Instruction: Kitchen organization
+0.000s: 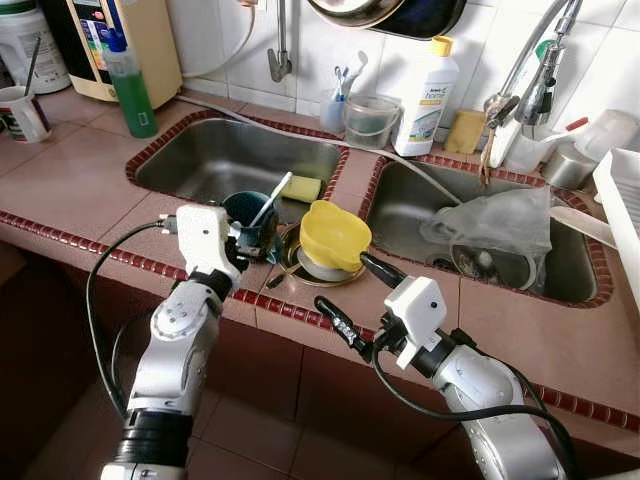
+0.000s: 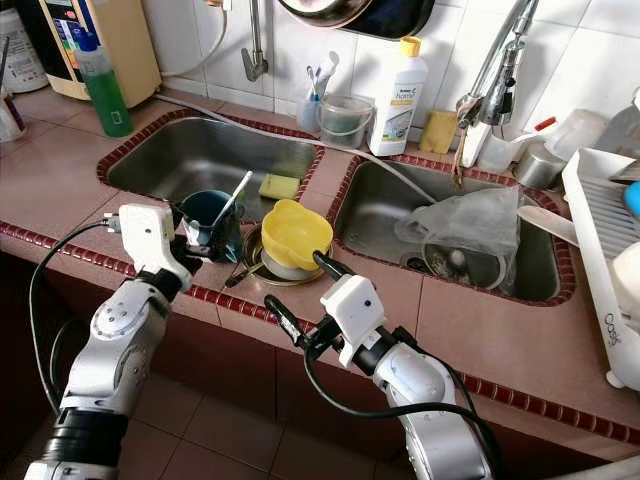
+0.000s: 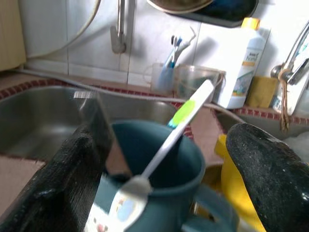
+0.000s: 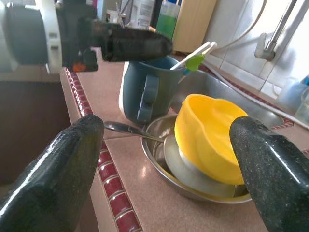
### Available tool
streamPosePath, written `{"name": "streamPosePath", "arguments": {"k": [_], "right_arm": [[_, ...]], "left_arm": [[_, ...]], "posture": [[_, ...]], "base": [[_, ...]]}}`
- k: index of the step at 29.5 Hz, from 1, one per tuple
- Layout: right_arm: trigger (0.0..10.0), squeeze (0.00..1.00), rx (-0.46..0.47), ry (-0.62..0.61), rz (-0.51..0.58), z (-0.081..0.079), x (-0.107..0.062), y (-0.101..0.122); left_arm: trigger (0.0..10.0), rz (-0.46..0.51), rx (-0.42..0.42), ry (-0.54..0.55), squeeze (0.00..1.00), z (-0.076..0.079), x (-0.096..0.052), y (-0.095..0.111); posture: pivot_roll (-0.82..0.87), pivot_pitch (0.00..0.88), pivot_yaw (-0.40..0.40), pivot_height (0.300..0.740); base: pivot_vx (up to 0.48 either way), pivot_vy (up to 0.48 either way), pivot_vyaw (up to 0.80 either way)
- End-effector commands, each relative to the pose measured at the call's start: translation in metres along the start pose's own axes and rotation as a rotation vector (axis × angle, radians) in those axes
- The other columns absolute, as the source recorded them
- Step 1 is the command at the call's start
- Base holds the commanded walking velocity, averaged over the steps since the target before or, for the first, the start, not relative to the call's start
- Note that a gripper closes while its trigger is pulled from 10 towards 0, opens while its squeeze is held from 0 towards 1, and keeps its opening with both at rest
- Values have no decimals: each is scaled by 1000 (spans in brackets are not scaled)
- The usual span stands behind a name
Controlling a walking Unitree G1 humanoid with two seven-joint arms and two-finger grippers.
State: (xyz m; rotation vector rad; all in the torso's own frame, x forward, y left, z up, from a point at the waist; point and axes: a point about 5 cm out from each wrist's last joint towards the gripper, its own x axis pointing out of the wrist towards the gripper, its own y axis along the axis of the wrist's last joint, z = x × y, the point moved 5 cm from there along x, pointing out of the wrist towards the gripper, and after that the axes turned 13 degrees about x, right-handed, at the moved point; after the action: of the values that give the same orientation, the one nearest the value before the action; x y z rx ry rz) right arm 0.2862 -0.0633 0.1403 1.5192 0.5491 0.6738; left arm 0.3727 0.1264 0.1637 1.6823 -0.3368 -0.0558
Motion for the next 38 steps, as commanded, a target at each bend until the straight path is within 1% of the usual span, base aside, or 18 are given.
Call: {"name": "streamPosePath", "arguments": {"k": [1, 3, 4, 5, 6, 7, 13, 18, 22, 24, 27, 29, 38], "right_arm": [[10000, 0, -11, -1, 10, 0, -1, 5], [10000, 0, -12, -4, 10, 1, -1, 5], [10000, 0, -12, -4, 10, 1, -1, 5], [10000, 0, -13, -4, 9, 1, -1, 5], [10000, 0, -13, -4, 8, 1, -1, 5], [10000, 0, -13, -3, 6, 0, -1, 5], [10000, 0, -13, 4, 2, -1, -1, 4], [10000, 0, -14, 9, 0, -2, 0, 4], [10000, 0, -16, 16, 0, -2, 1, 4], [10000, 0, -18, 24, 0, -4, 2, 3], [10000, 0, -17, 25, 4, -3, 3, 5], [10000, 0, -18, 26, 4, -3, 4, 5], [10000, 0, -17, 40, 3, -6, 6, 3]], "left_arm": [[10000, 18, -12, 8, 0, -1, 3, 4], [10000, 26, -15, 11, 0, -2, 3, 5], [8431, 30, -15, 12, 0, -2, 3, 6], [4275, 33, -18, 12, 0, -2, 3, 7], [3608, 36, -19, 12, 0, -3, 3, 7], [0, 41, -21, 11, 0, -3, 2, 8], [0, 50, -26, 22, 0, -9, -1, 8], [0, 56, -31, 24, 0, -10, -3, 9], [0, 61, -51, 17, 0, -6, -4, 9], [0, 60, -63, -5, 0, 3, -5, 8], [0, 58, -72, -21, 0, 10, -8, 7], [0, 59, -76, -25, 0, 11, -8, 7], [0, 67, -66, -18, 0, 5, -9, 10]], "posture": [[-59, 49, -40, 740], [-59, 49, -40, 740], [-59, 49, -40, 740], [-57, 49, -40, 740], [-56, 50, -41, 740], [-55, 48, -42, 740], [-47, 49, -46, 740], [-43, 48, -48, 740], [-36, 44, -55, 740], [-35, 39, -56, 740], [-33, 36, -57, 740], [-30, 34, -58, 740], [-20, 25, -63, 740]], "base": [[0, 0, 0], [0, 0, 0], [0, 0, 0], [0, 0, 0], [0, 0, 0], [0, 0, 0], [0, 0, 0], [0, 0, 0], [0, 0, 0], [0, 0, 0], [0, 0, 0], [0, 0, 0], [0, 0, 0]]}}
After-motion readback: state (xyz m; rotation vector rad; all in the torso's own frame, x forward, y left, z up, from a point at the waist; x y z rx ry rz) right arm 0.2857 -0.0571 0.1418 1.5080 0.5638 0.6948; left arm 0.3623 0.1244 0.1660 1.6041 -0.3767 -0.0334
